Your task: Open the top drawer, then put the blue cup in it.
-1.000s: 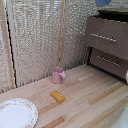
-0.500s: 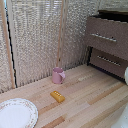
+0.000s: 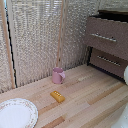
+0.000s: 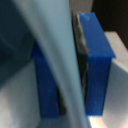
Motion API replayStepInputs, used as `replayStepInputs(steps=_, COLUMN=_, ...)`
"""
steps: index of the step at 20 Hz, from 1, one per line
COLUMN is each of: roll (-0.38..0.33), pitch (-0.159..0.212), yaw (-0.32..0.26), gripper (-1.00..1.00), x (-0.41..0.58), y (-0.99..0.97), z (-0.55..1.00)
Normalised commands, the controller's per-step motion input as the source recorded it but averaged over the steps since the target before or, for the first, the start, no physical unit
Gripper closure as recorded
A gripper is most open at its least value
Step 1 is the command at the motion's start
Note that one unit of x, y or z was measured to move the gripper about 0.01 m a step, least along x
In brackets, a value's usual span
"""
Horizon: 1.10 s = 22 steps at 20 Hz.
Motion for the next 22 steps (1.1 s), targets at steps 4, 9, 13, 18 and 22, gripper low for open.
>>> replayStepInputs(steps=4, roll=0.178, pitch=0.136, yaw=-0.116, gripper=1.00, x=-0.210, y=-0.59, z=0.22)
replayStepInputs(steps=9, roll=0.168, pitch=0.133, yaw=-0.091, gripper=1.00, x=-0.078, y=-0.64, z=0.07)
replayStepInputs(steps=13, roll=0.137, pitch=0.101, yaw=-0.017, gripper=-1.00, x=0.052, y=-0.39, z=0.00)
replayStepInputs(steps=18, roll=0.045, pitch=0.077, yaw=-0.041, gripper=-1.00, x=0.054, y=-0.01, z=0.18)
replayStepInputs(steps=22, roll=0.091, pitch=0.057, yaw=-0.005, gripper=-1.00, x=0.002, y=0.18, z=0.15)
